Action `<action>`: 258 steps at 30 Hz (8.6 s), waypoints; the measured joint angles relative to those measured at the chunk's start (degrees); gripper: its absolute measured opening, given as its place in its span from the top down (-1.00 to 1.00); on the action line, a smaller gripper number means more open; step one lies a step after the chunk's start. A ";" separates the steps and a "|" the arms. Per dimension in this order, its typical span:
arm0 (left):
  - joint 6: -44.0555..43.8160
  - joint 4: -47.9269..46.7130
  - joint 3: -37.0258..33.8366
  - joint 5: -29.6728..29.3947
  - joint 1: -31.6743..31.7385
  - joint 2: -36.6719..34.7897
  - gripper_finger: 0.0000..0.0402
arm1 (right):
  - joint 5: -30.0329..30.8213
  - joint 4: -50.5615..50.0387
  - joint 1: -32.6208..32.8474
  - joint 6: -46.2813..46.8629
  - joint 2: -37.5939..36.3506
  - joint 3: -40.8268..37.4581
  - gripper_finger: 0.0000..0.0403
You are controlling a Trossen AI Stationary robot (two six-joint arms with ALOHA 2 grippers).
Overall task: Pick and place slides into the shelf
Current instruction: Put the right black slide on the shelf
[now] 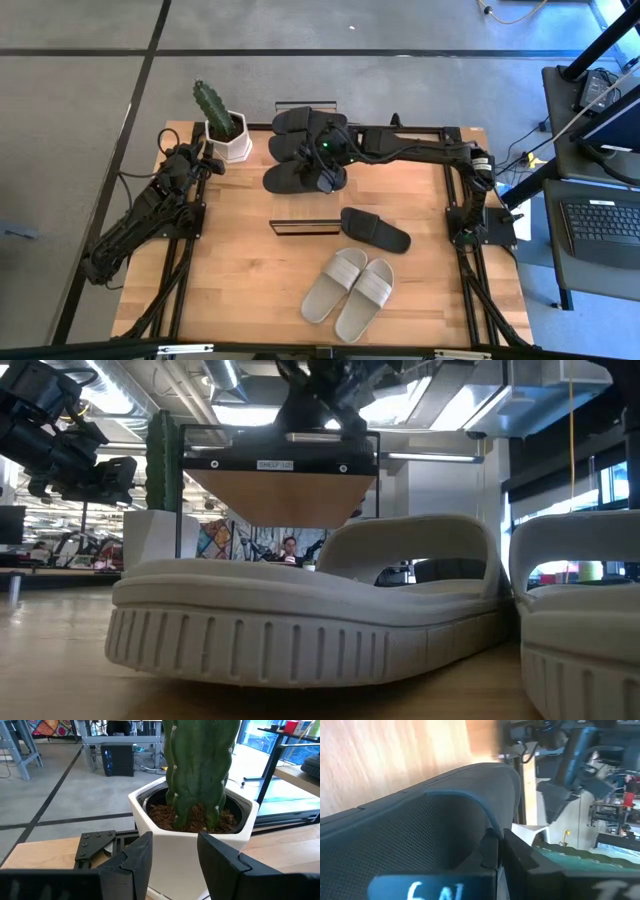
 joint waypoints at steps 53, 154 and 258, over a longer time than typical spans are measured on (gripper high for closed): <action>1.53 0.46 0.00 0.00 -0.01 0.02 0.27 | -1.09 -2.24 -3.41 6.78 1.27 0.01 0.66; 1.55 0.50 0.00 0.00 0.00 0.01 0.27 | -7.93 -0.04 -4.26 11.78 1.67 0.02 0.66; 2.60 0.89 0.00 -0.02 0.02 0.00 0.27 | -1.36 -12.82 8.19 73.45 1.70 0.00 0.06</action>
